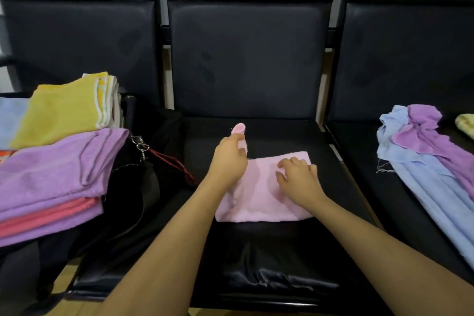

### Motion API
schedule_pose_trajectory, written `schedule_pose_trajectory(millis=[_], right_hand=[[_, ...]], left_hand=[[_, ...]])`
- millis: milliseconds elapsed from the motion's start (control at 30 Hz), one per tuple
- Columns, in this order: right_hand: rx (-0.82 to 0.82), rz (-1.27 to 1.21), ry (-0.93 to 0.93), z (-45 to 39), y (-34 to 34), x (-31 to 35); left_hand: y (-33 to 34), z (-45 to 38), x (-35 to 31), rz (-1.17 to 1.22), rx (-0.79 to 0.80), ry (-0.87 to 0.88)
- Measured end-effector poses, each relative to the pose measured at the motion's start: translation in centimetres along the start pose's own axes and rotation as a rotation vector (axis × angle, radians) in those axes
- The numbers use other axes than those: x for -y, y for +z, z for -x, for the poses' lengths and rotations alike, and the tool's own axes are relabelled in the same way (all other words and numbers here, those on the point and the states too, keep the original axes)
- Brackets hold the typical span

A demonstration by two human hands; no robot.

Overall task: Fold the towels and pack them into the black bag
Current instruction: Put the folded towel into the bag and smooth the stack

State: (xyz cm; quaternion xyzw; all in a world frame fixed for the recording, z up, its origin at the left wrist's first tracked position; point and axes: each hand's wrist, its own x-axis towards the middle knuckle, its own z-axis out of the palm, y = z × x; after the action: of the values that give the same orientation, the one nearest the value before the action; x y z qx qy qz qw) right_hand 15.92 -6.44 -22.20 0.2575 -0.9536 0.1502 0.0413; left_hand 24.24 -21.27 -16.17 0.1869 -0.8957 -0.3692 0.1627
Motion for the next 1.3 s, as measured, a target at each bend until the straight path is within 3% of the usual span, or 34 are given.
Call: schedule_pose_trajectory(millis=[267, 400, 433, 500, 567, 667, 767, 867, 967, 1133, 1200, 1300], right_hand=[[-0.064, -0.252, 0.232, 1.2, -2.1, -5.2], [-0.103, -0.309, 0.281, 1.4, -2.7, -5.7], [-0.105, -0.303, 0.288, 1.4, -2.7, -5.7], [-0.09, -0.272, 0.295, 1.5, -2.8, -5.5], [-0.076, -0.193, 0.3, 1.4, -2.6, -5.1], [-0.071, 0.073, 0.318, 1.3, -2.1, -4.3], [-0.049, 0.252, 0.353, 1.3, -1.6, -3.8], [0.008, 0.283, 0.354, 0.9, -0.9, -3.4], [0.069, 0.163, 0.357, 0.5, -0.6, -2.8], [0.016, -0.036, 0.223, 1.1, -1.3, -1.8], [0.005, -0.148, 0.18, 1.5, -2.0, -1.1], [-0.059, -0.118, 0.116, 1.9, -3.1, 0.1]], left_hand=[[6.0, -0.3, -4.0, 0.133, 0.196, 0.109], [8.7, 0.5, -3.3, 0.194, 0.55, -0.012], [9.2, 0.7, -2.9, 0.158, 0.577, -0.036], [9.6, 0.9, -2.4, 0.082, 0.484, -0.033], [9.3, 1.0, -2.0, -0.065, 0.28, -0.032], [8.5, 1.3, -1.1, -0.402, 0.069, -0.185], [8.5, 1.5, 0.6, -0.541, 0.127, -0.295], [9.1, 1.5, 1.9, -0.608, 0.202, -0.255], [9.2, 1.6, 2.3, -0.531, 0.232, -0.202], [7.5, 1.8, 1.7, -0.435, 0.189, -0.113], [6.5, 2.2, 1.1, -0.456, 0.149, -0.09], [4.5, 2.7, 0.4, -0.552, 0.059, -0.048]])
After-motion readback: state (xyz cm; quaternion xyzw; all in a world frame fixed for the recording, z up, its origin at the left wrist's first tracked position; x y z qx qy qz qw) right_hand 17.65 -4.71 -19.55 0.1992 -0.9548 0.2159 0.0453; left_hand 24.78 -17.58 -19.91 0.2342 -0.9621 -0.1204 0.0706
